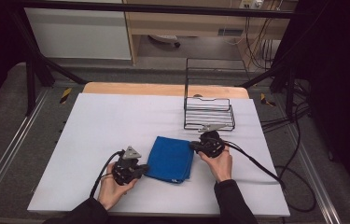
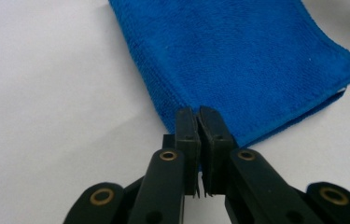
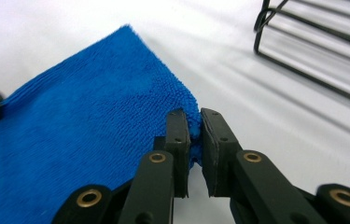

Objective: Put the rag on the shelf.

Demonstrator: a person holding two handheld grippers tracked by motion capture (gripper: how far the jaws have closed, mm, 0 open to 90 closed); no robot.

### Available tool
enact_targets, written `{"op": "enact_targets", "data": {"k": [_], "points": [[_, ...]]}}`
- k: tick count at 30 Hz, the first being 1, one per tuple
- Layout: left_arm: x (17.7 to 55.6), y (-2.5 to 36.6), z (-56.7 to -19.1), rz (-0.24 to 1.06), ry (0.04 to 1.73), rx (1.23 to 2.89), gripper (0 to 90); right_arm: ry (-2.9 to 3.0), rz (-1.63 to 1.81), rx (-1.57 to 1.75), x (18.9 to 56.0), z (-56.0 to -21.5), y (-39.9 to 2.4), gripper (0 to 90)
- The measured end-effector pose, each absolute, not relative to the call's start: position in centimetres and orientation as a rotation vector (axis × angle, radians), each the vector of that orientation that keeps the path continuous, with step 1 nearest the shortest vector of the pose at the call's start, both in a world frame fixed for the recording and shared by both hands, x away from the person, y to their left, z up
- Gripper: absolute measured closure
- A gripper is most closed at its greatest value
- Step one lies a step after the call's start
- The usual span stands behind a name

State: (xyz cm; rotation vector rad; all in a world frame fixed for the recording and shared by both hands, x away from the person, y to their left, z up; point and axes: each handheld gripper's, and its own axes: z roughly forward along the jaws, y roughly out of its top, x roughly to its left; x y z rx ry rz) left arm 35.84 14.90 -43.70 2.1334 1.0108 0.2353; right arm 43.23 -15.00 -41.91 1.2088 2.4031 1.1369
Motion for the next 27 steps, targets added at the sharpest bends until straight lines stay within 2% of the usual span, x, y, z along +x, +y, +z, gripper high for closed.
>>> {"op": "enact_targets", "data": {"k": [2, 5, 6, 7, 9, 13, 18, 19, 20, 27], "points": [[35.8, 15.0, -43.7, 0.239, 1.005, 2.131, 83.5, 2.391, 1.104, 1.187, 43.5, -42.9, -14.6, 80.1], [35.8, 15.1, -43.7, 0.248, 0.998, 2.132, 73.5, 2.349, 1.09, 1.125, 42.9, -43.4, -14.5, 66.2], [35.7, 15.2, -43.6, 0.249, 0.989, 2.133, 73.5, 2.349, 1.09, 1.125, 42.9, -43.4, -14.5, 66.2], [35.7, 15.4, -43.4, 0.253, 0.982, 2.131, 65.8, 2.326, 1.121, 1.08, 41.9, -42.9, -14.8, 57.5], [35.7, 16.3, -42.9, 0.264, 0.968, 2.121, 56.5, 2.329, 1.176, 1.062, 40.7, -42.1, -15.1, 46.3], [35.8, 17.5, -42.5, 0.286, 0.974, 2.104, 42.7, 2.371, 1.235, 1.052, 38.0, -41.3, -15.6, 34.3], [36.1, 19.3, -42.4, 0.315, 0.998, 2.097, 25.5, 2.411, 1.266, 1.059, 36.0, -41.8, -15.5, 32.1], [36.1, 19.6, -42.4, 0.325, 0.996, 2.104, 25.5, 2.425, 1.264, 1.051, 35.7, -42.0, -15.4, 32.3], [36.2, 19.8, -42.4, 0.335, 1.002, 2.108, 19.6, 2.454, 1.276, 1.051, 35.2, -42.5, -15.0, 35.9], [36.1, 21.1, -42.2, 0.351, 1.02, 2.102, 15.5, 2.516, 1.262, 1.026, 34.7, -43.6, -13.6, 42.0]]}}
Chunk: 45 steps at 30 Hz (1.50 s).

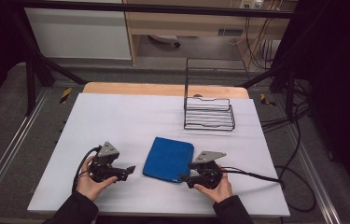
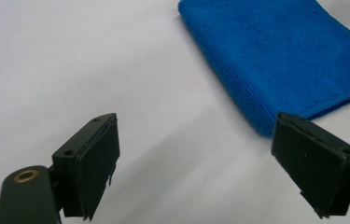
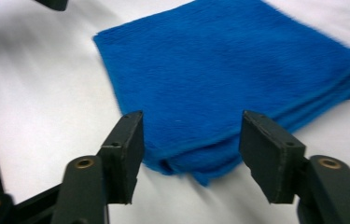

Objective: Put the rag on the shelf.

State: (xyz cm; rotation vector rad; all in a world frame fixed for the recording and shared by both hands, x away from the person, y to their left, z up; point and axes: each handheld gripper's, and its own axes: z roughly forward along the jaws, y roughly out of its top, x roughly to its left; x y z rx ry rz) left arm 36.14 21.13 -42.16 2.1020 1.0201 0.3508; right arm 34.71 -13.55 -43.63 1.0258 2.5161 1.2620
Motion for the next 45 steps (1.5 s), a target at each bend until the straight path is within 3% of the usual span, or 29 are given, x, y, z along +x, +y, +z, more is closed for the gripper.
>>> {"op": "enact_targets", "data": {"k": [8, 15, 18, 21, 26, 34, 36, 38, 42, 45], "points": [[36.5, 21.8, -42.3, 0.346, 1.055, 2.094, 16.7, 2.553, 1.197, 1.02, 34.7, -45.2, -12.7, 44.4], [36.5, 21.7, -42.2, 0.351, 1.057, 2.095, 17.1, 2.512, 1.113, 0.968, 34.0, -45.4, -12.2, 58.6], [36.5, 21.8, -42.2, 0.352, 1.057, 2.094, 17.4, 2.502, 1.083, 0.978, 33.8, -45.3, -12.1, 72.6], [36.5, 21.9, -42.2, 0.355, 1.061, 2.089, 17.5, 2.512, 1.08, 0.989, 33.8, -45.2, -12.1, 81.0], [36.5, 21.8, -42.2, 0.353, 1.063, 2.092, 17.7, 2.532, 1.082, 1.027, 34.0, -44.9, -12.2, 86.4], [36.5, 22.0, -42.1, 0.358, 1.066, 2.088, 17.7, 2.586, 1.17, 1.014, 34.0, -44.2, -12.3, 82.6], [36.5, 22.0, -42.1, 0.354, 1.064, 2.087, 17.7, 2.599, 1.161, 0.984, 33.7, -44.6, -12.2, 68.4], [36.5, 22.0, -42.1, 0.361, 1.063, 2.086, 17.7, 2.605, 1.159, 0.958, 33.5, -44.9, -12.0, 62.5], [36.5, 21.9, -42.2, 0.358, 1.065, 2.087, 17.7, 2.612, 1.181, 0.946, 33.3, -45.1, -11.9, 55.7], [36.5, 21.9, -42.1, 0.36, 1.064, 2.087, 17.7, 2.588, 1.172, 0.912, 32.9, -45.3, -11.8, 56.7]]}}
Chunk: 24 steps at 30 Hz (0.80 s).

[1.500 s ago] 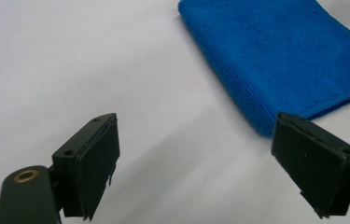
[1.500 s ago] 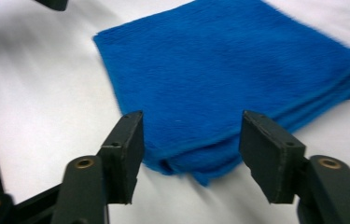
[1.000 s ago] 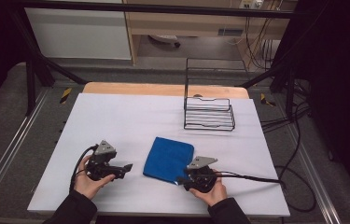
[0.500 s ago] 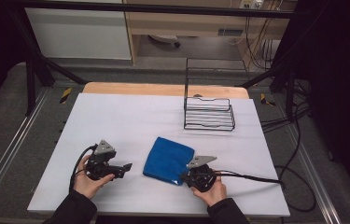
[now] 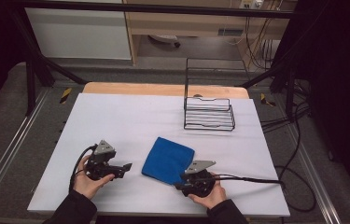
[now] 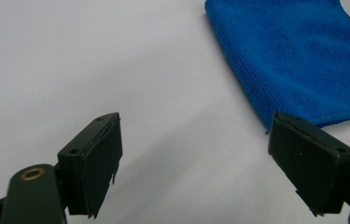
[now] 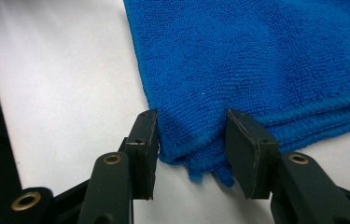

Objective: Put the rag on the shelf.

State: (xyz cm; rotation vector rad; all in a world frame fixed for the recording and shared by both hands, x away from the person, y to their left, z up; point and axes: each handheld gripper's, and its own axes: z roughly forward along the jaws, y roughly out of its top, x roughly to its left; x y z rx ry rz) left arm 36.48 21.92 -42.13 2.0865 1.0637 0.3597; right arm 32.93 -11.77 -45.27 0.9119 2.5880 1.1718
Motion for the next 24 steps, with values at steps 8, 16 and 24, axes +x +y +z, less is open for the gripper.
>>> {"op": "enact_targets", "data": {"k": [8, 16, 24], "points": [[36.4, 21.9, -42.0, 0.361, 1.066, 2.084, 17.7, 2.521, 1.049, 0.867, 32.3, -45.2, -11.3, 83.1], [36.5, 22.0, -42.1, 0.36, 1.068, 2.08, 17.7, 2.562, 1.134, 0.923, 33.2, -44.3, -12.3, 87.2], [36.4, 22.0, -42.0, 0.356, 1.066, 2.082, 17.6, 2.649, 1.109, 0.881, 33.3, -43.0, -14.3, 87.2]]}}
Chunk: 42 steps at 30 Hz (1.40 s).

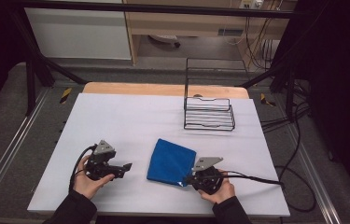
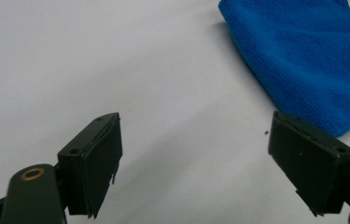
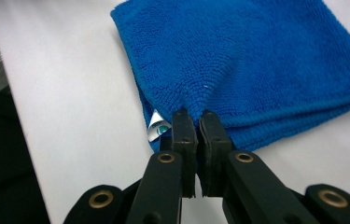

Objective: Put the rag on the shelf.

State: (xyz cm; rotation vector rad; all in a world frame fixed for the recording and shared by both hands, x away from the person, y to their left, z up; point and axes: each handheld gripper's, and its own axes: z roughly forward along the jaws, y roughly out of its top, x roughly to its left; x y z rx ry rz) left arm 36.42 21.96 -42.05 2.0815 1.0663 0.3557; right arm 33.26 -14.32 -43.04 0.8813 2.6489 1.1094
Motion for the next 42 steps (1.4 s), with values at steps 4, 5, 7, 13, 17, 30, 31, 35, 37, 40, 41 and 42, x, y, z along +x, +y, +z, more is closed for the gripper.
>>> {"op": "enact_targets", "data": {"k": [4, 5, 7, 13, 17, 30, 31, 35, 37, 40, 41, 42], "points": [[36.5, 22.0, -42.1, 0.353, 1.068, 2.081, 17.6, 2.668, 1.106, 0.86, 33.6, -42.6, -15.8, 87.1], [36.4, 22.0, -42.1, 0.353, 1.07, 2.079, 17.6, 2.67, 1.099, 0.852, 33.6, -42.5, -16.2, 87.1], [36.4, 21.9, -42.0, 0.355, 1.066, 2.082, 17.6, 2.671, 1.095, 0.843, 33.6, -42.4, -16.5, 87.0], [36.3, 21.7, -42.1, 0.345, 1.056, 2.087, 17.5, 2.682, 1.107, 0.866, 34.1, -43.1, -18.3, 81.4], [36.4, 21.7, -42.0, 0.339, 1.051, 2.082, 17.2, 2.6, 1.236, 0.902, 34.2, -42.5, -18.6, 60.7], [38.0, 19.4, -40.4, 0.303, 1.006, 2.052, 16.1, 2.376, 1.262, 1.152, 38.2, -42.2, -19.1, 15.4], [38.2, 19.0, -40.3, 0.308, 1.001, 2.056, 16.1, 2.37, 1.261, 1.171, 38.6, -42.3, -19.1, 14.6], [39.3, 17.3, -40.0, 0.296, 0.987, 2.057, 16.0, 2.35, 1.271, 1.233, 39.4, -42.9, -19.5, 8.7], [40.0, 16.4, -40.0, 0.285, 0.982, 2.06, 16.0, 2.344, 1.273, 1.227, 39.3, -43.1, -19.6, 8.4], [40.9, 15.1, -40.2, 0.285, 0.983, 2.065, 16.1, 2.339, 1.273, 1.233, 39.2, -43.3, -19.8, 7.0], [41.2, 14.6, -40.3, 0.287, 0.985, 2.069, 16.6, 2.337, 1.284, 1.241, 39.1, -43.4, -19.9, 6.3], [41.5, 14.2, -40.4, 0.293, 0.99, 2.076, 16.6, 2.337, 1.284, 1.241, 39.1, -43.4, -19.9, 6.3]]}}
